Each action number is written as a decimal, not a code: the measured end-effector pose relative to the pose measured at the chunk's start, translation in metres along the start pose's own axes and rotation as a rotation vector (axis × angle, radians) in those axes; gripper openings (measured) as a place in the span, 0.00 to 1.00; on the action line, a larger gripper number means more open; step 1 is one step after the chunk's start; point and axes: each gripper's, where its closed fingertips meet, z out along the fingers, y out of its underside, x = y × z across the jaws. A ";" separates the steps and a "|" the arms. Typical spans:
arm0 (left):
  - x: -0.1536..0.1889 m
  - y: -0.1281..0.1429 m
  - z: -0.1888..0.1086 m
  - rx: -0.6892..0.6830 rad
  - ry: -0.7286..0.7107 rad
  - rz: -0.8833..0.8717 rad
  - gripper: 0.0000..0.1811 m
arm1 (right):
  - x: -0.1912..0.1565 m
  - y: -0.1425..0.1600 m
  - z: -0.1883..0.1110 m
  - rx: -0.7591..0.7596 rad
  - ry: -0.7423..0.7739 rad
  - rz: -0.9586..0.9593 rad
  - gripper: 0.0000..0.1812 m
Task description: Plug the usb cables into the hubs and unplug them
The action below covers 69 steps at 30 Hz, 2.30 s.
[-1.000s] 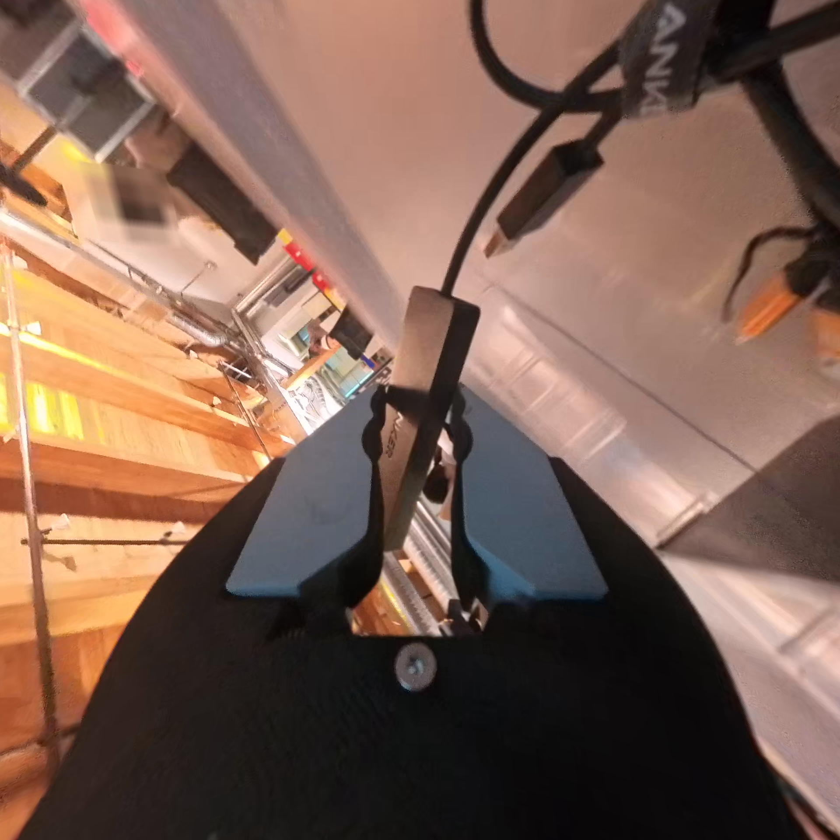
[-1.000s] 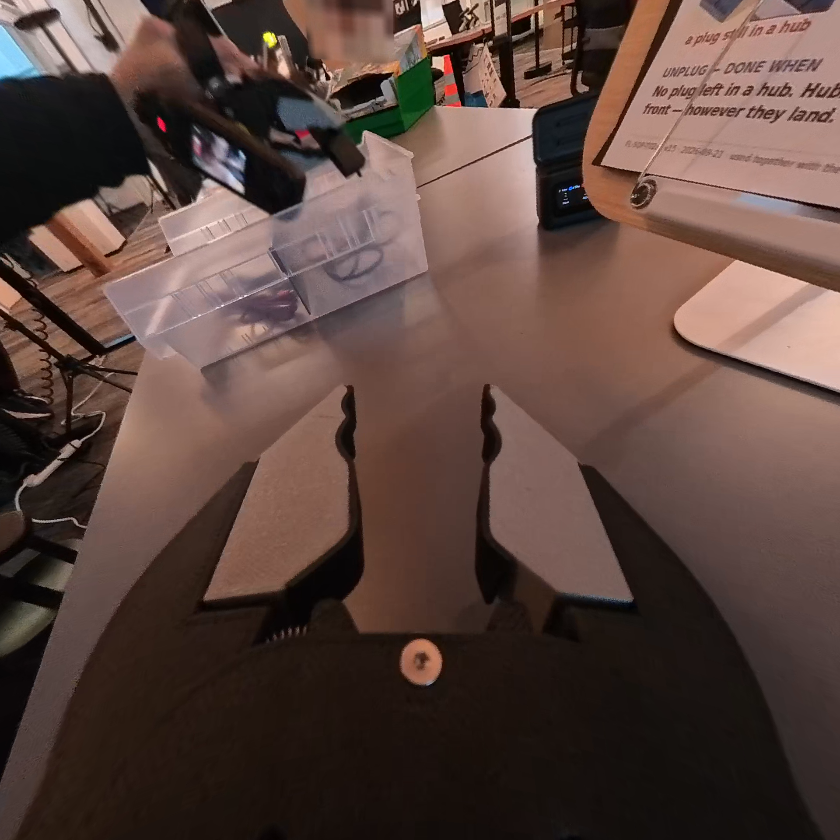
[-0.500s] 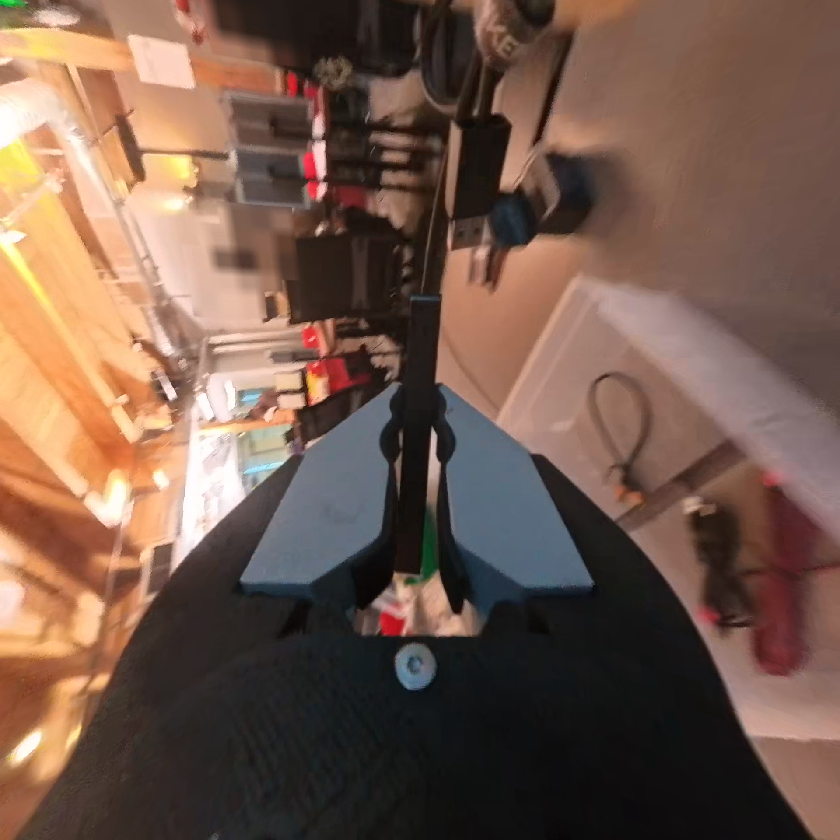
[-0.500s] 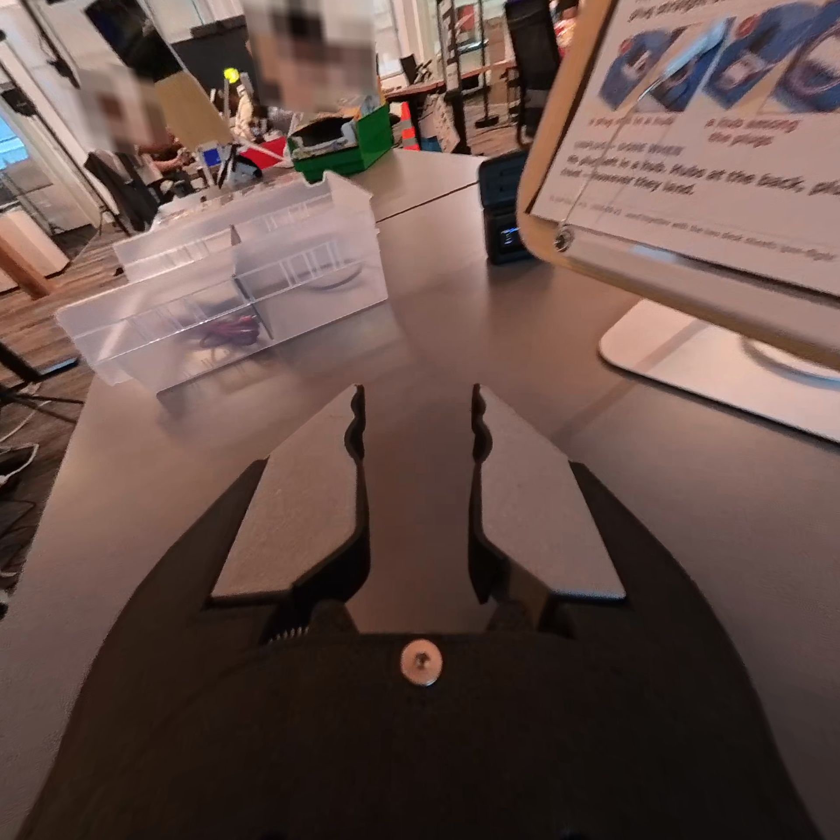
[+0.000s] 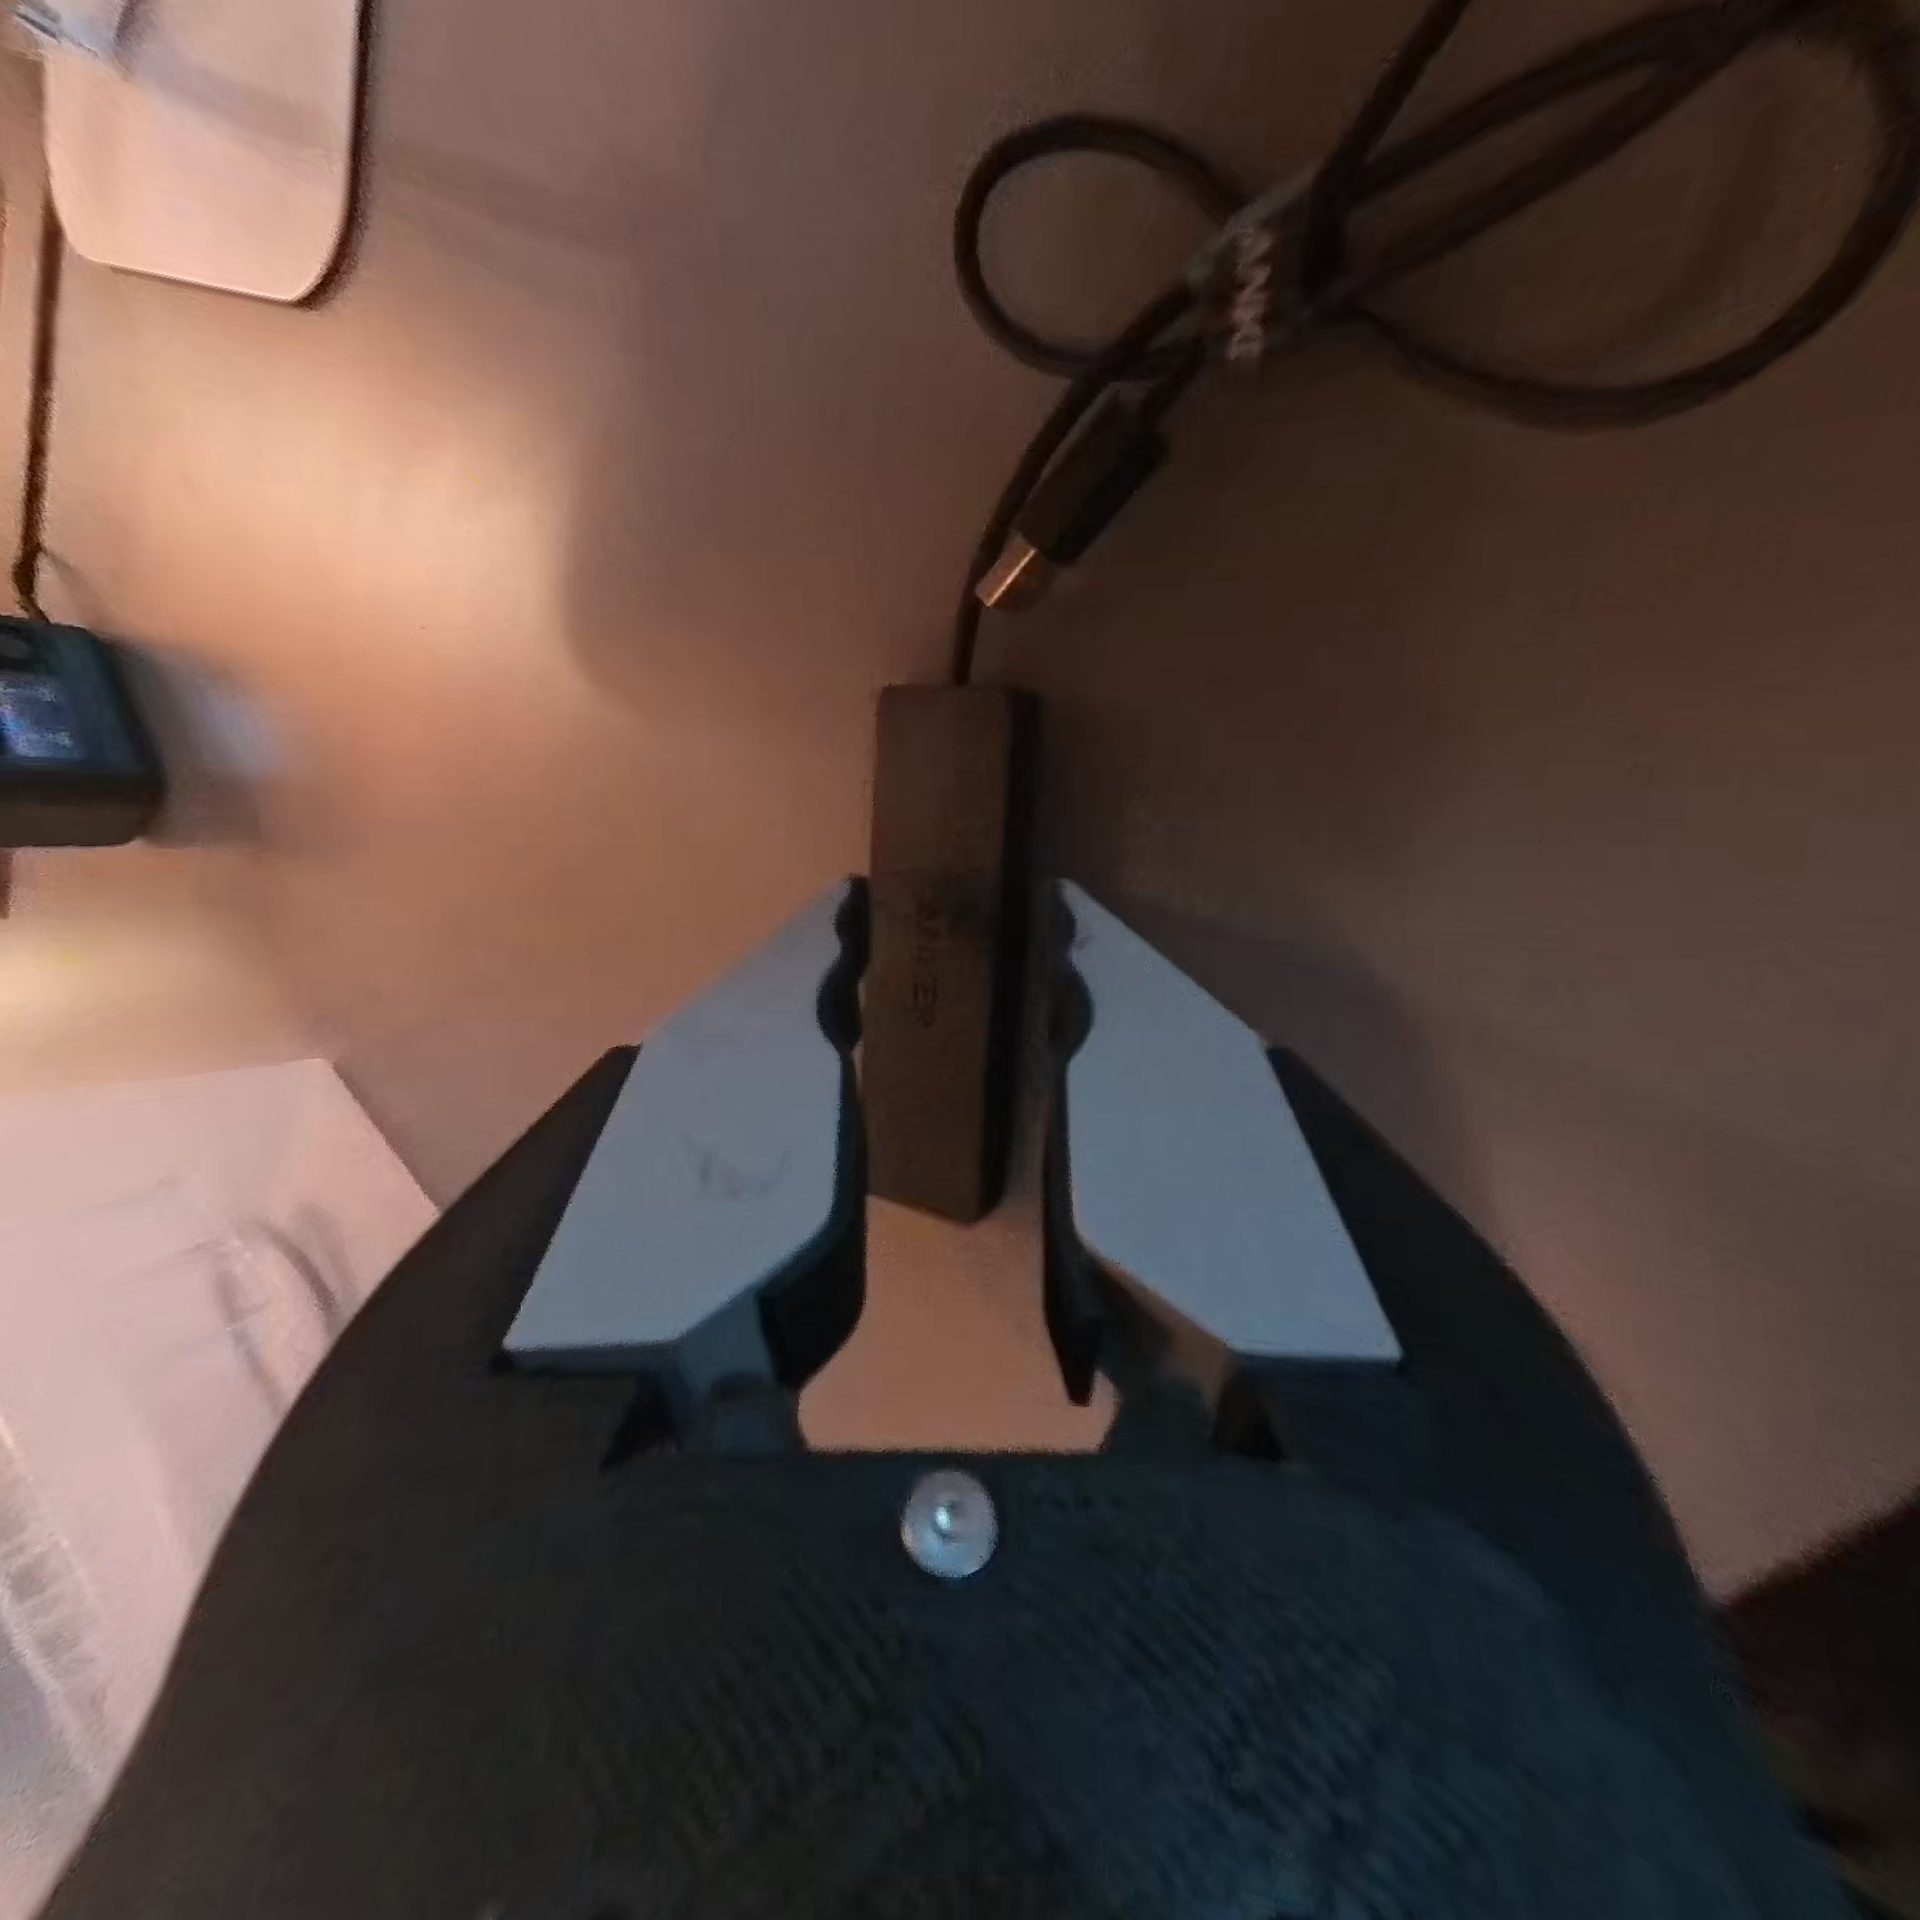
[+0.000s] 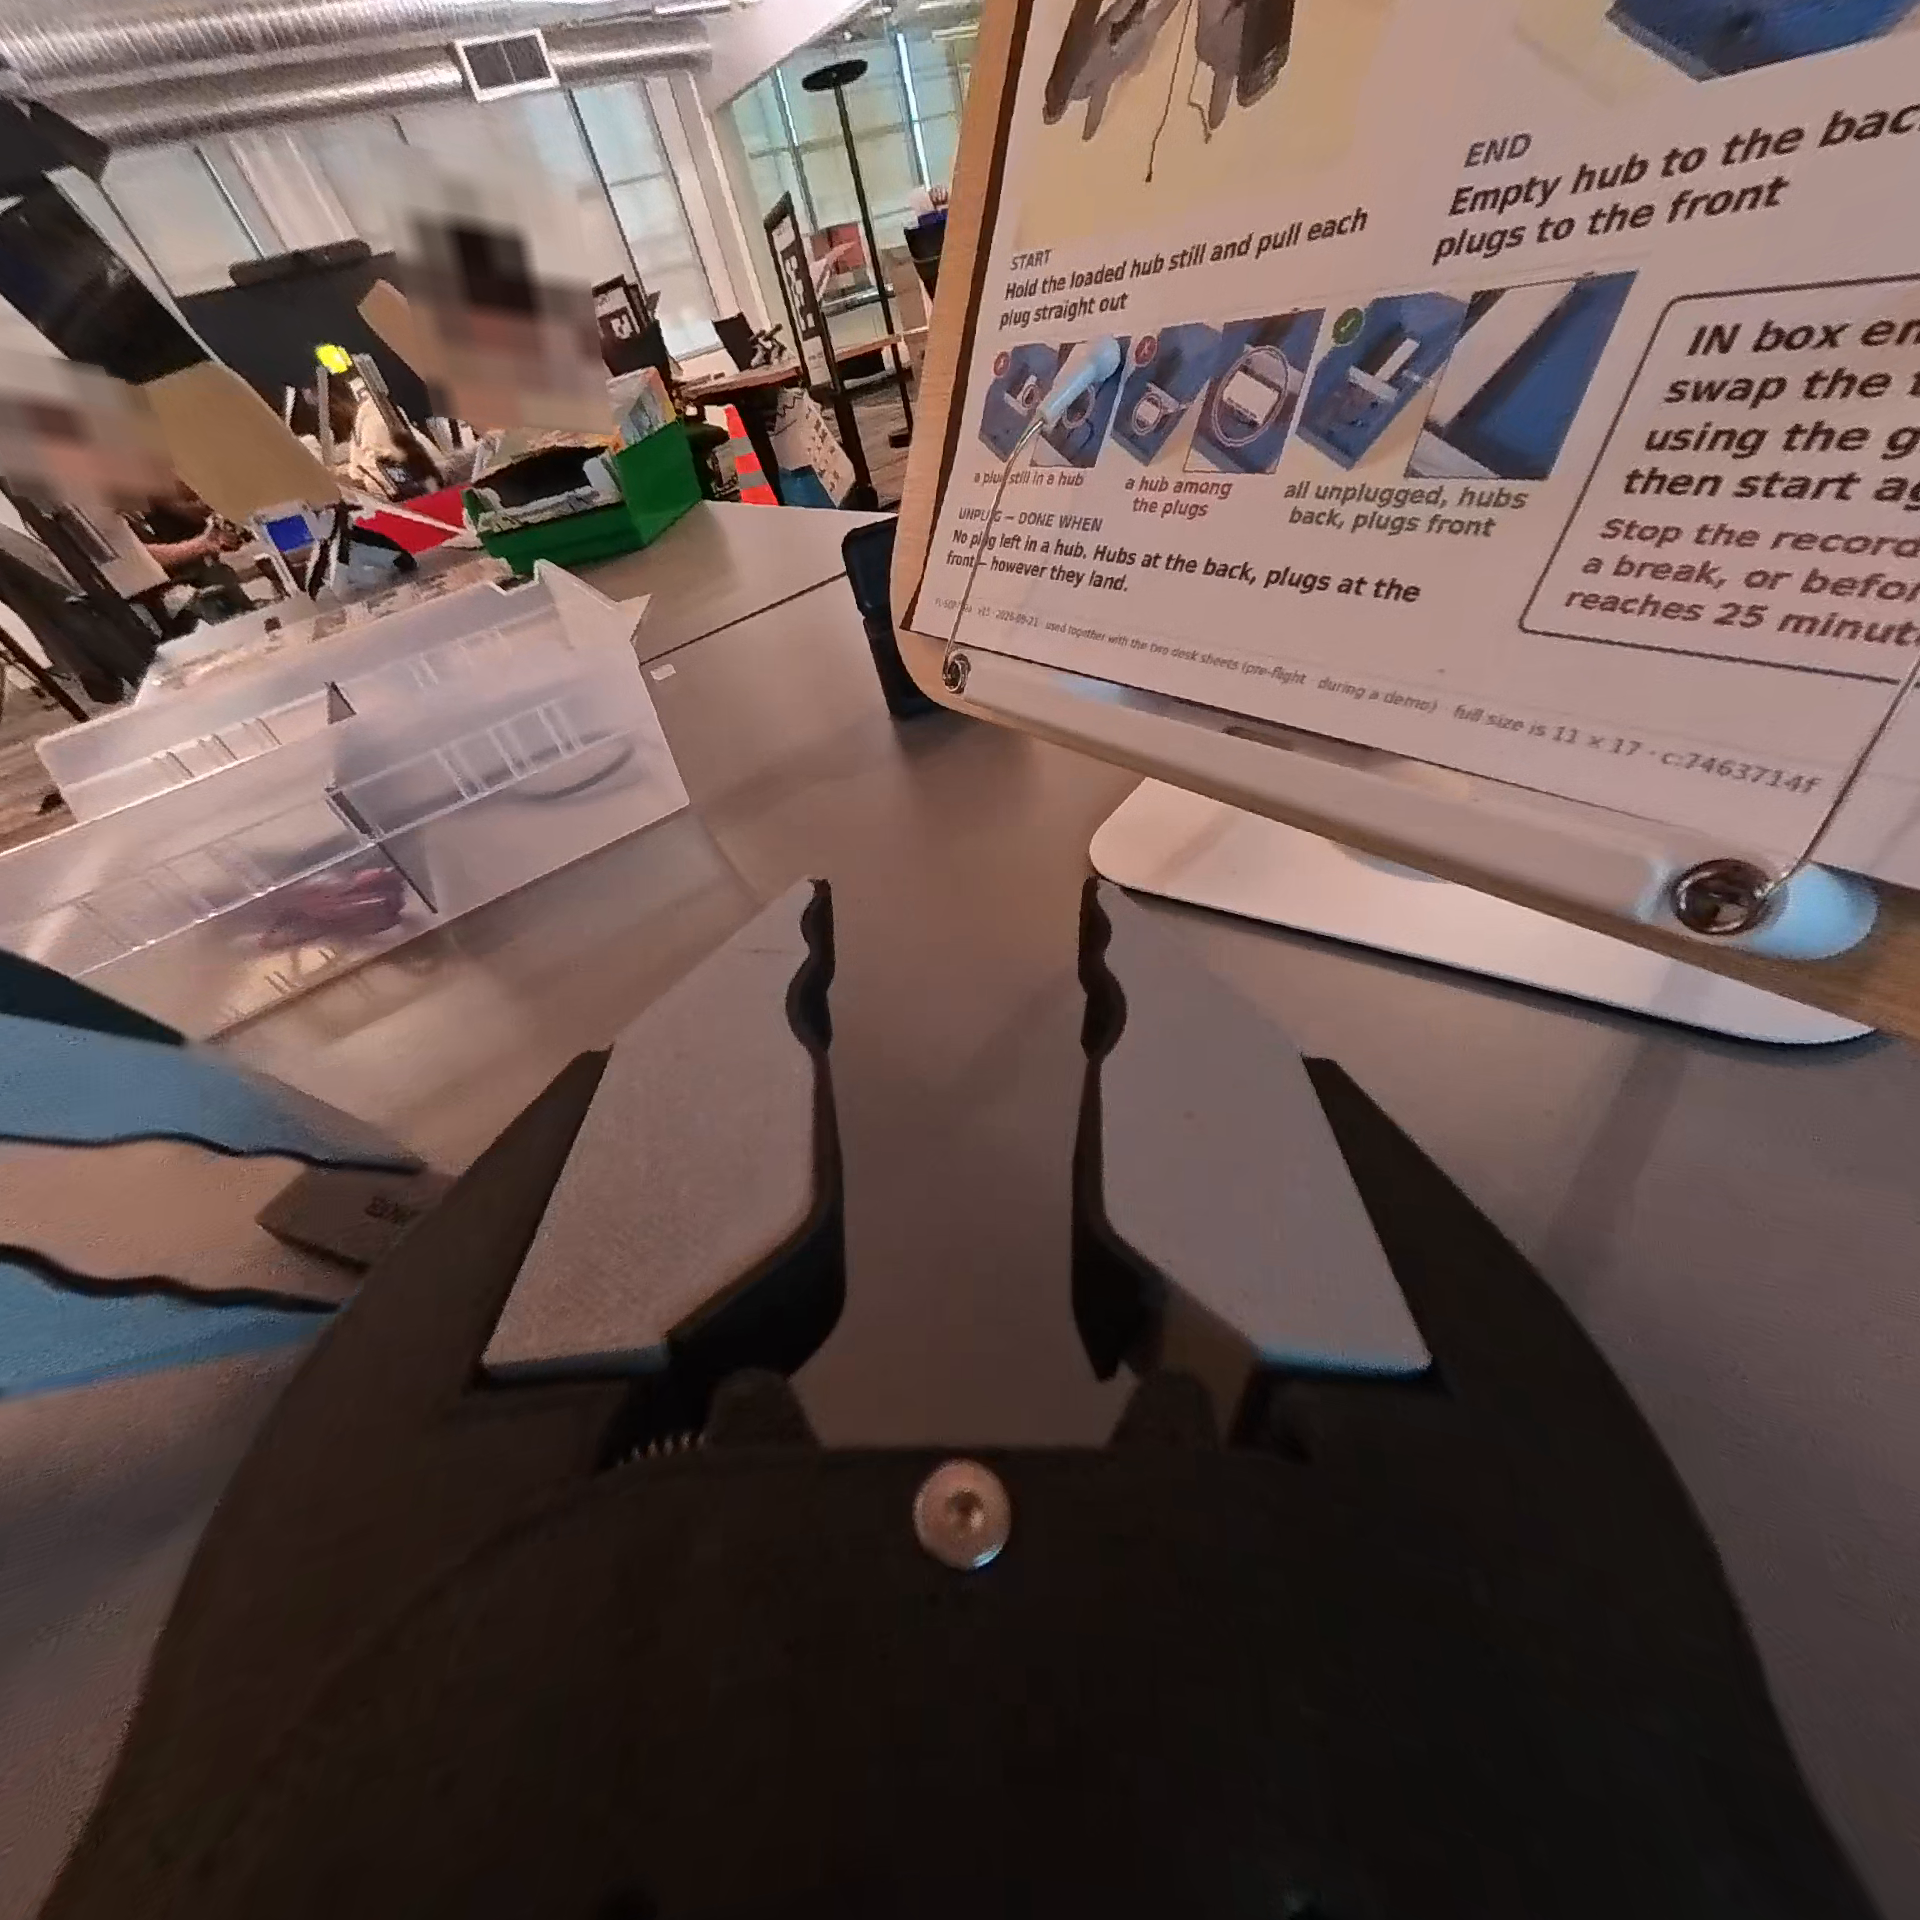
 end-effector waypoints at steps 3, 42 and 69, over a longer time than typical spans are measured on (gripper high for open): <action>-0.010 -0.002 -0.034 0.060 0.051 -0.068 0.24 | -0.003 0.002 0.002 -0.012 -0.002 -0.025 0.24; -0.152 0.251 -0.076 -0.391 0.204 -0.548 0.11 | -0.015 0.013 0.012 -0.058 -0.080 0.032 0.20; -0.143 0.040 -0.142 0.285 0.181 -0.216 0.09 | -0.106 -0.005 -0.014 0.003 -0.578 -0.042 0.32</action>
